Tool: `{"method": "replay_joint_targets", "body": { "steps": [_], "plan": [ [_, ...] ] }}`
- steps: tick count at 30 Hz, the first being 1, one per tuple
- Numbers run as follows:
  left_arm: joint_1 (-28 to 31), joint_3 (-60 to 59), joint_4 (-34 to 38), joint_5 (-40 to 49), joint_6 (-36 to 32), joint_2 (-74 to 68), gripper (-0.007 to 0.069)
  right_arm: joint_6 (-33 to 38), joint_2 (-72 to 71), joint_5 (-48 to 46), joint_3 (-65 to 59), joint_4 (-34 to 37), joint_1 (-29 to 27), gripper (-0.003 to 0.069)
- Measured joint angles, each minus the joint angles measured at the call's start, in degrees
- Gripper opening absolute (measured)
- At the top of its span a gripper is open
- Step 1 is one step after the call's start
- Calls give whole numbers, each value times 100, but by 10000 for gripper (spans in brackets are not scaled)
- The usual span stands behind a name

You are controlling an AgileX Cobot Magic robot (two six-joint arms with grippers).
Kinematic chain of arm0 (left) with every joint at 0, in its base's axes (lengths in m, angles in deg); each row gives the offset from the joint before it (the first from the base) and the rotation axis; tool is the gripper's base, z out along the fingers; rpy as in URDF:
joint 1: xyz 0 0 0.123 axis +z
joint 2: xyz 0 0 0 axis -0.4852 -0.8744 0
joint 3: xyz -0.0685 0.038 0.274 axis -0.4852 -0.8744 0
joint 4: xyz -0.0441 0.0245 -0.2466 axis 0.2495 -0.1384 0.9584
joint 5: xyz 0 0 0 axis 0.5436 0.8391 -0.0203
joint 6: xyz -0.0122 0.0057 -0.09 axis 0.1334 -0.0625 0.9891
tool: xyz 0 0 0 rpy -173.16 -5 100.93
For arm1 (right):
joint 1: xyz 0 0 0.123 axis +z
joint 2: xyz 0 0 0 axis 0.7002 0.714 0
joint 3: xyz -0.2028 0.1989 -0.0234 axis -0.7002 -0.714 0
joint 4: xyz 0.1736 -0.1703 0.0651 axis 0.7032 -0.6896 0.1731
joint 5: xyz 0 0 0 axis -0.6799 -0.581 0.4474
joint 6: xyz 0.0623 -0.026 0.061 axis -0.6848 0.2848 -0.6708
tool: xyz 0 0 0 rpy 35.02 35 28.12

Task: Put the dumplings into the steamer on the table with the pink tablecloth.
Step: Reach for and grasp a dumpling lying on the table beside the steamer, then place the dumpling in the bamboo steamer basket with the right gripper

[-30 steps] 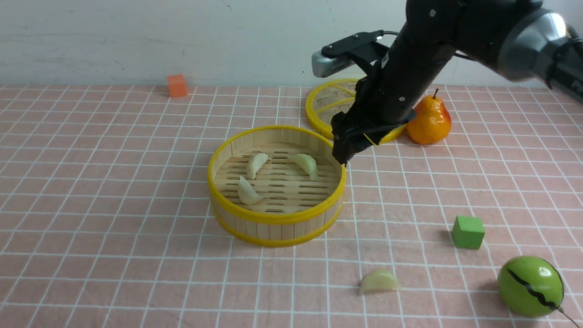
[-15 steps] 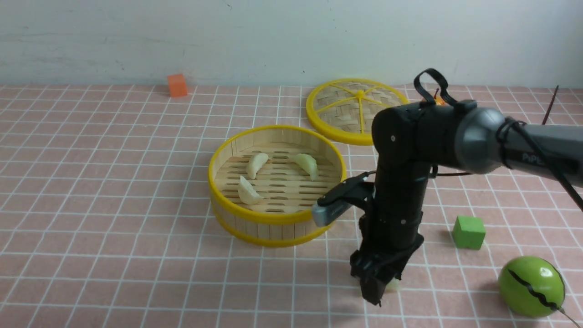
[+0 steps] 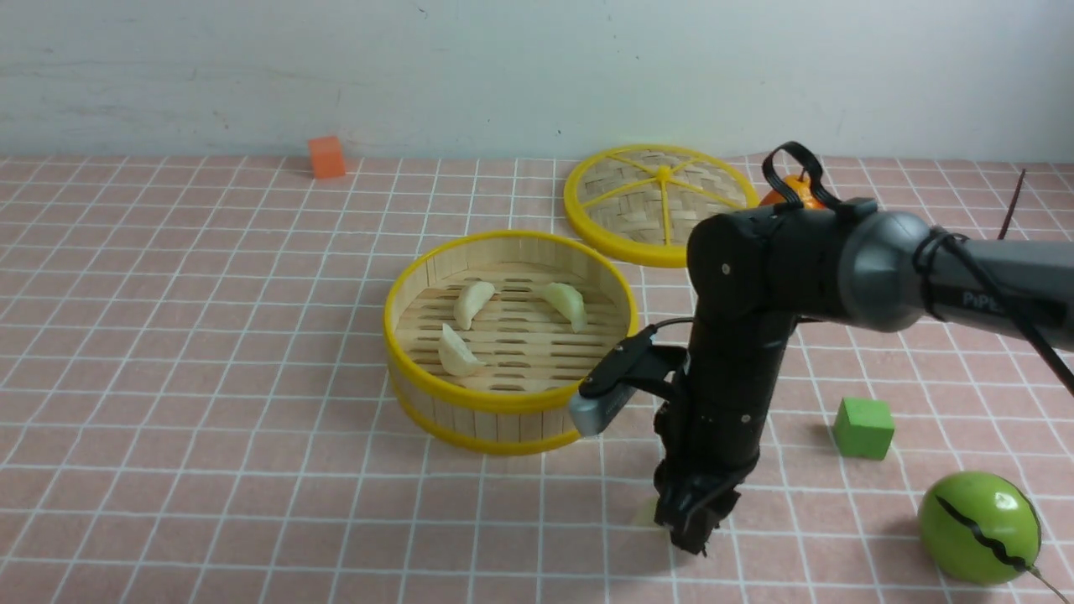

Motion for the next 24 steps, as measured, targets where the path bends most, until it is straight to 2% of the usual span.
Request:
{"method": "replay_joint_targets", "body": {
  "steps": [3,9,11,13,17,24],
  "plan": [
    [0,0,0,0,0,0,0,0,-81,-321,321,23,0,232],
    [0,0,-5,-5,0,0,3,178,-407,-387,1189,368,11,232],
    [0,0,-5,-5,0,0,4,300,-425,-191,1381,497,11,232],
    [0,0,-20,-5,0,0,4,651,-375,546,1540,718,11,231],
    [0,0,-37,-5,0,0,8,1089,-35,1362,1577,634,11,231],
    [0,0,-39,33,0,0,17,1203,571,2214,1577,445,11,234]
  ]
}}
